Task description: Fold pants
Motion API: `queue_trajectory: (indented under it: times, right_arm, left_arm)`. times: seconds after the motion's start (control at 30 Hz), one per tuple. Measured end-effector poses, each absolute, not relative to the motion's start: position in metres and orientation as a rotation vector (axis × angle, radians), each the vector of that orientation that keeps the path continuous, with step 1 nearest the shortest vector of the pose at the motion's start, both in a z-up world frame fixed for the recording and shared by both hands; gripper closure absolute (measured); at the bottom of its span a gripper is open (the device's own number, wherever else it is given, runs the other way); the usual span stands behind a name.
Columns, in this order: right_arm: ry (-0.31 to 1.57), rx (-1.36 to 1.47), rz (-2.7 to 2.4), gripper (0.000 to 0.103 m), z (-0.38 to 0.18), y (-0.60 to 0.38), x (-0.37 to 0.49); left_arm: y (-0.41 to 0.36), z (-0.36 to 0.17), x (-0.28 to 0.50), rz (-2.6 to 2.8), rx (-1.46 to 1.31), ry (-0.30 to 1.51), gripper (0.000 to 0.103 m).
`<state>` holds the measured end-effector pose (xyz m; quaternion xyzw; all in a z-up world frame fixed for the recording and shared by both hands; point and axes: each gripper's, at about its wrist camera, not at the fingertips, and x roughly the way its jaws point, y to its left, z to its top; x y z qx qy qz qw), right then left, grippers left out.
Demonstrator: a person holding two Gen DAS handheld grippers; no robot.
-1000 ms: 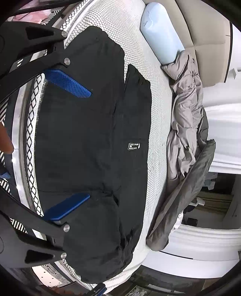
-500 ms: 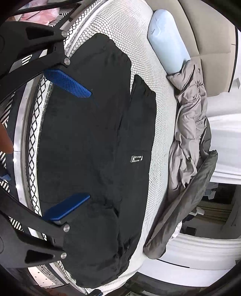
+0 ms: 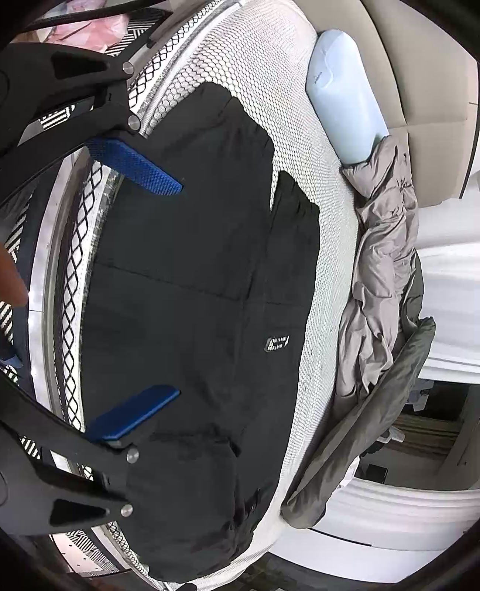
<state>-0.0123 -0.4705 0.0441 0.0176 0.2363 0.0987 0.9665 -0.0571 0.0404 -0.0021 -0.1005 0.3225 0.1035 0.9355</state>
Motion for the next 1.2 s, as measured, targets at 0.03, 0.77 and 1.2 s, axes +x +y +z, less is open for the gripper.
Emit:
queue_trajectory:
  times: [0.03, 0.77, 1.2]
  right_arm:
    - [0.474, 0.038, 0.199, 0.0, 0.043, -0.473, -0.012]
    - [0.519, 0.257, 0.216, 0.0, 0.033, -0.554, -0.018]
    - [0.52, 0.335, 0.111, 0.0, 0.033, -0.589, -0.021]
  left_arm:
    - [0.043, -0.003, -0.059, 0.215, -0.209, 0.659, 0.001]
    - [0.164, -0.046, -0.09, 0.329, -0.504, 0.675, 0.022]
    - [0.183, -0.047, -0.047, 0.417, -0.478, 0.666, 0.098]
